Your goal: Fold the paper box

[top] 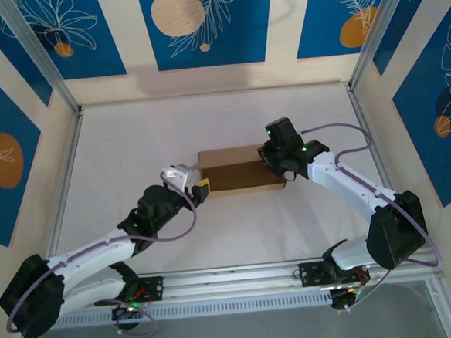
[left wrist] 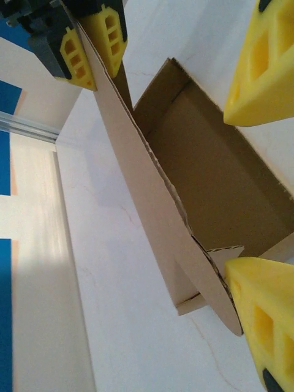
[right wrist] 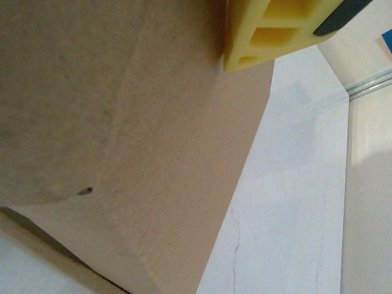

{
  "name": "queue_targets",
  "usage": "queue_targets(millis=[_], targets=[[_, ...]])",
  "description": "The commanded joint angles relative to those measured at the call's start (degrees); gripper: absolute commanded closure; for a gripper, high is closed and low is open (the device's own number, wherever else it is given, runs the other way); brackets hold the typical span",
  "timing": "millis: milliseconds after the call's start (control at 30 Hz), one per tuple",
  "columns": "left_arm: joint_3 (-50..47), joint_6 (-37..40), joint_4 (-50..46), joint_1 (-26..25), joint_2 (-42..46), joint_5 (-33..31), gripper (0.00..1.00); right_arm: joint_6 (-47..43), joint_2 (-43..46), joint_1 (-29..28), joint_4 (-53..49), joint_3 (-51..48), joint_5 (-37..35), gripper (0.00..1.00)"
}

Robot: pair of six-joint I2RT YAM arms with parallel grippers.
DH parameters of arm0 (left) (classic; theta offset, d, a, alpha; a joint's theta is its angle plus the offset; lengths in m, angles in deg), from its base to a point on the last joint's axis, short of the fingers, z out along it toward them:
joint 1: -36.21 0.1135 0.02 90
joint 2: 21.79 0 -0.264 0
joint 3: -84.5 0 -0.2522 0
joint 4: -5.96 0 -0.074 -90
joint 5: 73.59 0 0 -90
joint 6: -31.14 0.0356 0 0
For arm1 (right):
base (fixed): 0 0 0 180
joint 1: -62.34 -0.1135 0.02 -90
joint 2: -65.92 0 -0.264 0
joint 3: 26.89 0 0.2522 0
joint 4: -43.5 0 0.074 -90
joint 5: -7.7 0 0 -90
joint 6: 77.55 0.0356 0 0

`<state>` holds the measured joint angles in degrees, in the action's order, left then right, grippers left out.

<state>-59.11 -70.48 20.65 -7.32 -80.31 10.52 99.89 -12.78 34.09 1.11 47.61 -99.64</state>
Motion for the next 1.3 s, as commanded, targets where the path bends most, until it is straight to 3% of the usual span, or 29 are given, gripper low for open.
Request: queue_targets(millis=[0, 100, 400, 533, 600, 800, 1000, 1267], targets=[[4.9, -3.4, -9.2, -0.5, 3.1, 2.4, 0.42, -1.5, -1.6, 0.1, -2.2, -0.9, -0.4, 0.7], [9.4, -5.2, -15.1, -0.4, 4.7, 3.0, 0.43, -2.5, -2.3, -0.3, -2.5, -1.6, 0.6, 0.68], [26.0, -9.3, -30.4, 1.0, 1.1, 1.4, 0.45, -12.2, 4.3, 0.7, -4.4, -2.3, 0.5, 0.34], [30.5, -11.1, -34.6, 5.0, -2.3, 1.5, 0.41, -20.0, 6.0, 3.4, -8.7, 0.4, 3.6, 0.16], [32.3, -13.0, -36.4, 7.7, -3.7, 2.8, 0.41, -23.0, 7.2, 4.8, -10.5, 0.7, 4.1, 0.12], [34.3, -19.0, -40.4, 16.6, -7.0, 7.7, 0.41, -33.3, 12.0, 10.1, -15.6, 0.7, 9.1, 0.14], [37.9, -20.2, -45.2, 17.8, -13.5, 14.1, 0.43, -49.1, 15.5, 11.9, -20.1, 4.4, 4.1, 0.21], [39.0, -24.1, -46.0, 19.1, -20.1, 18.1, 0.41, -57.8, 3.2, 18.1, -17.3, 10.2, 10.6, 0.22]])
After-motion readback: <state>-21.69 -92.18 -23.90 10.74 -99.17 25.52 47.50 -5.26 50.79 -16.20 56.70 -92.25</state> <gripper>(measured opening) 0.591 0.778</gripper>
